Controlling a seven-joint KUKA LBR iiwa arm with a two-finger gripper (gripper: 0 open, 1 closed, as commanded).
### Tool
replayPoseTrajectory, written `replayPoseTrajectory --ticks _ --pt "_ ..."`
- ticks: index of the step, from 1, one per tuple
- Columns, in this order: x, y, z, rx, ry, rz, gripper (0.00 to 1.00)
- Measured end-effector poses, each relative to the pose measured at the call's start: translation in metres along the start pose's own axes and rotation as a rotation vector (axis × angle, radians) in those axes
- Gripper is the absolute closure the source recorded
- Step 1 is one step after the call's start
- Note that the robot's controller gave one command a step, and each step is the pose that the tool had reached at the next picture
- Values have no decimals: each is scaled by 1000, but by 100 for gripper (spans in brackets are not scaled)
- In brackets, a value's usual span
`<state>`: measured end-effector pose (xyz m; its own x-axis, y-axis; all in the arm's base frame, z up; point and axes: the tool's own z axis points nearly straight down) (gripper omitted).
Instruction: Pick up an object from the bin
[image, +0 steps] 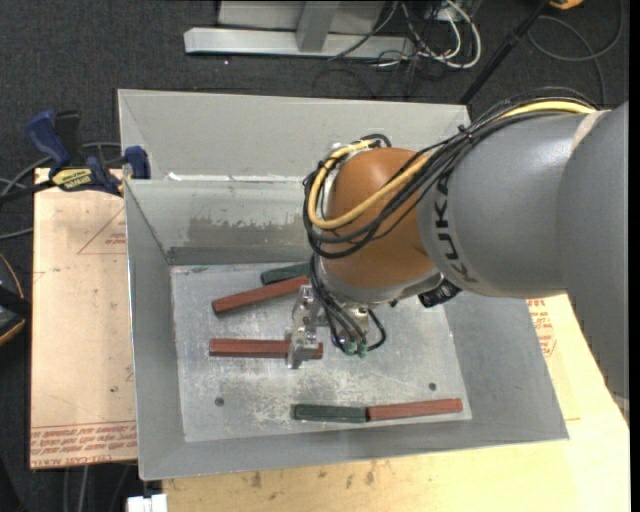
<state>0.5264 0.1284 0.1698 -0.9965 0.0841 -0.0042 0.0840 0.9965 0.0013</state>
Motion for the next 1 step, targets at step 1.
replayPoseTrajectory --ticks 1 --pt "16 3 -75 0 3 -7 100"
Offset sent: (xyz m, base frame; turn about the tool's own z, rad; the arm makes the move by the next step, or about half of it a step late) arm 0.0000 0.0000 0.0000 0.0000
